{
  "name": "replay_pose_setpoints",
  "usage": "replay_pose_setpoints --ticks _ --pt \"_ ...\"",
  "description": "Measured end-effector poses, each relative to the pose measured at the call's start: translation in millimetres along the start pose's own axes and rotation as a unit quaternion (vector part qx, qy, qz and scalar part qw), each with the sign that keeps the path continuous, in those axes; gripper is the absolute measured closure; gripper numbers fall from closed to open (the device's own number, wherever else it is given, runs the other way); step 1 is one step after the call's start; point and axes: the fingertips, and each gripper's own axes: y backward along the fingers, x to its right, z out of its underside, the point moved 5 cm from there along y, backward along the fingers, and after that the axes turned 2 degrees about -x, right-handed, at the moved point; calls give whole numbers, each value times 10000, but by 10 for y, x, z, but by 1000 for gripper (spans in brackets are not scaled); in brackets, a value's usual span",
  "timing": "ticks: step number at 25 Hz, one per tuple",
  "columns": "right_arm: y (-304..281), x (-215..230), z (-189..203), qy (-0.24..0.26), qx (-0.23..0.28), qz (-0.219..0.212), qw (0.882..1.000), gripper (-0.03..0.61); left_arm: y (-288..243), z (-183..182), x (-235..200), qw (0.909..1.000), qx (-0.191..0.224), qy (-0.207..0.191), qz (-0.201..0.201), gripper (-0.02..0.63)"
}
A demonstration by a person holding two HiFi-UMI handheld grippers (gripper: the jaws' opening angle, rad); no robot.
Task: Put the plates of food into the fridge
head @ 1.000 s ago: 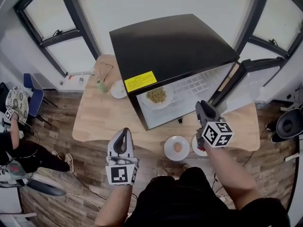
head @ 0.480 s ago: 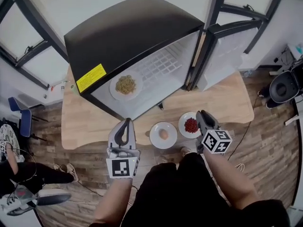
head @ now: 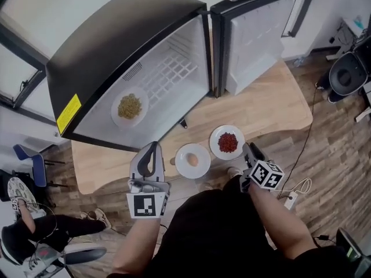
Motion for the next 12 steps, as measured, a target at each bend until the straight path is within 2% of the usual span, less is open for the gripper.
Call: replay_pose_setpoints --ticks 3,8,12 --pt "-33 181 216 -473 -132 111 9987 416 -38 58 88 9998 -120 104 103 609" --pt "-154 309 403 -980 -266 112 9948 413 -46 112 169 9995 -199 -50 250 609" --pt "-255 342 484 -1175 -441 44 9921 414 -20 134 174 9995 -245 -30 180 609"
